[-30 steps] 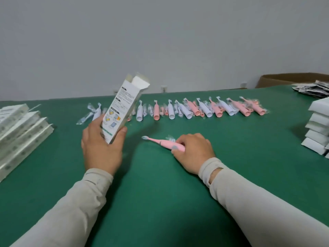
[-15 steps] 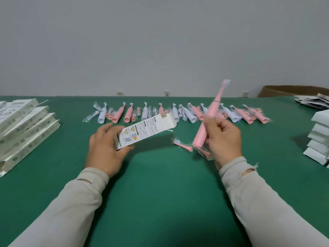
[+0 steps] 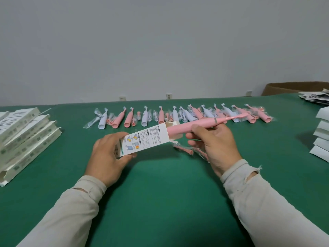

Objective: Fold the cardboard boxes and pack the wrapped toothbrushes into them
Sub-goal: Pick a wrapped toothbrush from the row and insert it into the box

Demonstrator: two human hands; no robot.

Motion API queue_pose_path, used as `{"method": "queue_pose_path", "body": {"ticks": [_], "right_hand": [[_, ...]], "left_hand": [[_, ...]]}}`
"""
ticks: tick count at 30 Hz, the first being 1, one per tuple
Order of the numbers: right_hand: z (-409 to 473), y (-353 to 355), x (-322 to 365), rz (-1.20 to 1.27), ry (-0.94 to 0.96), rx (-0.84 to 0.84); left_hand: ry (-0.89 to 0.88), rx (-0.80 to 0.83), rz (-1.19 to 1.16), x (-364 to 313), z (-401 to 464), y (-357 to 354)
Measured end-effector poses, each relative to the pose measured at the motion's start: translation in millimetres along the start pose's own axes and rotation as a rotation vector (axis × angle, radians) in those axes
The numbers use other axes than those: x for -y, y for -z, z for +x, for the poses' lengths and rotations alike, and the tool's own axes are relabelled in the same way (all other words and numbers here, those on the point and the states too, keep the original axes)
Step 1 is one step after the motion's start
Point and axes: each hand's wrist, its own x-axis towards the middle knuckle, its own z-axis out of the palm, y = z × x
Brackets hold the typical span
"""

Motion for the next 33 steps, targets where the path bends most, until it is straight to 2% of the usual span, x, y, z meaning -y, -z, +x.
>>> {"method": "queue_pose_path", "body": {"ticks": [2, 6, 7, 9, 12, 14, 17, 20, 26, 33], "right_hand": [[-3, 0, 1, -0.069, -0.029, 0.078], [-10, -5, -6, -0.404, -0.003, 0.234], [-10, -7, -7, -0.392, -0.031, 0.203], [-6, -6, -6, -0.216, -0.096, 0.054], [5, 3, -2, -0.021, -0.091, -0.130], [8, 10, -1, -0.021, -0.031, -0.162], [10, 14, -2, -0.191, 0.092, -0.167], [9, 12, -3, -0.366, 0.134, -0.104], [-8, -2, -14, -0.701, 0.189, 0.180], [-9, 1, -12, -0.855, 0.277, 0.200]], "left_hand": [[-0.036, 0.005, -0.012, -2, 0, 0], [-0.086, 0.015, -0.002, -4, 0, -2], [-0.082, 0.014, 0.006, -4, 0, -2], [-0.040, 0.004, 0.017, -2, 1, -3], [0.014, -0.022, 0.011, 2, 1, -2], [0.016, -0.017, 0.025, 4, 1, -2], [0.024, -0.020, 0.033, 4, 1, -2], [0.016, -0.022, 0.032, 3, 1, -2], [-0.031, 0.027, 0.025, -1, -1, -2], [-0.006, 0.028, -0.004, -1, -1, -2]]}}
